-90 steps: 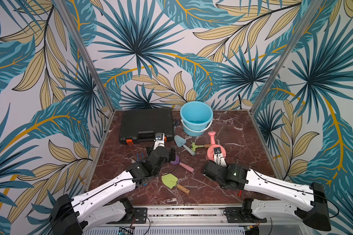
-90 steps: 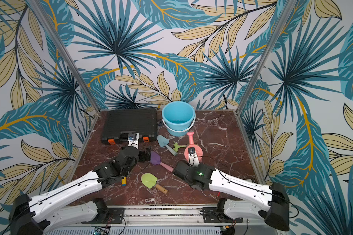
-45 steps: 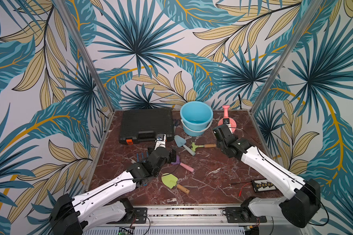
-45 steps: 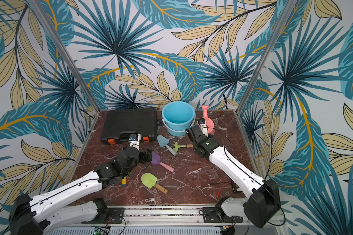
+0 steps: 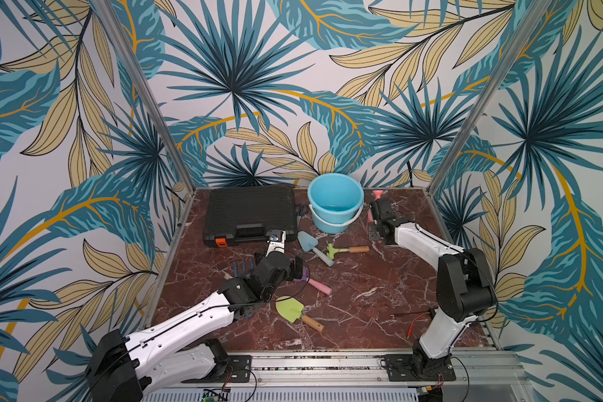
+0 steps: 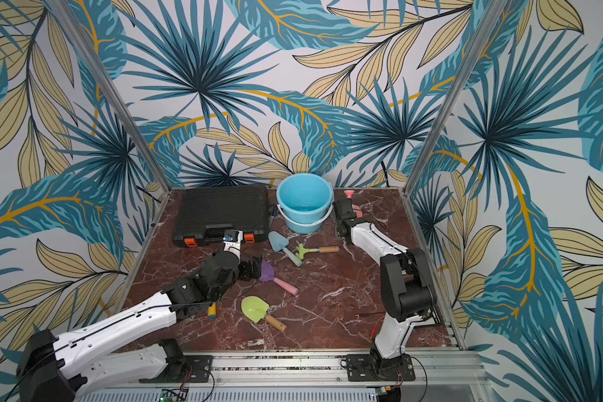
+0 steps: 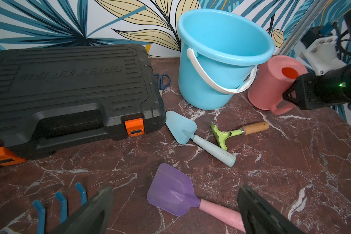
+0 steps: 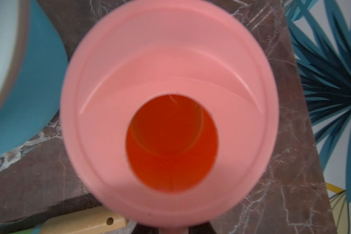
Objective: Organize the gardening tools
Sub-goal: Place the gardening tool at the center of the board.
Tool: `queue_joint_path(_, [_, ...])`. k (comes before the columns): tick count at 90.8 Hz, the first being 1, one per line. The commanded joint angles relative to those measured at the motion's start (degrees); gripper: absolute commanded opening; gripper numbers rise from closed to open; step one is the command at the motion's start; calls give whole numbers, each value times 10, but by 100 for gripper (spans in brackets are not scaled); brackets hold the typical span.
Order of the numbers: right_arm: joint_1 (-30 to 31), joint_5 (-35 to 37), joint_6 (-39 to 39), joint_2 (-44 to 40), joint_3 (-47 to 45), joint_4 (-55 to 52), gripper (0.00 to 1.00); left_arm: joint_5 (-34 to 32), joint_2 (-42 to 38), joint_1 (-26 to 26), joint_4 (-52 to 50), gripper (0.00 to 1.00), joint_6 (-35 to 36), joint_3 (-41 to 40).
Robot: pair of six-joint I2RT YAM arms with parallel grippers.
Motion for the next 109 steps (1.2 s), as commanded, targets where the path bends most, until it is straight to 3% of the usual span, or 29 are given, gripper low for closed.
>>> queue_joint_path(1, [-9,-48,-24,-1,-1,43,2,4,3,3,8,100,6,-2])
queue_joint_path(27, [-46,-109,-28,30,16,33,9,7,7,3,3,100,4,1])
queue_joint_path(37, [-52,-103,-30,38,21,31,22,8,7,3,4,100,4,0])
queue_joint_path(50, [-59,-110,-29,38,25,29,29,10,7,3,4,100,6,0])
queue_joint_path(66, [-63,-112,-22,36,36,15,48,11,8,3,4,100,7,0])
queue_joint_path(75, [-63,-114,3,9,25,16,66,9,8,2,4,100,8,0])
queue_joint_path(82, [-62,-110,27,-27,6,19,73,10,8,3,3,100,8,0])
queue_joint_path(109, [-9,-137,65,-183,-124,115,85,6,8,3,39,100,18,-21])
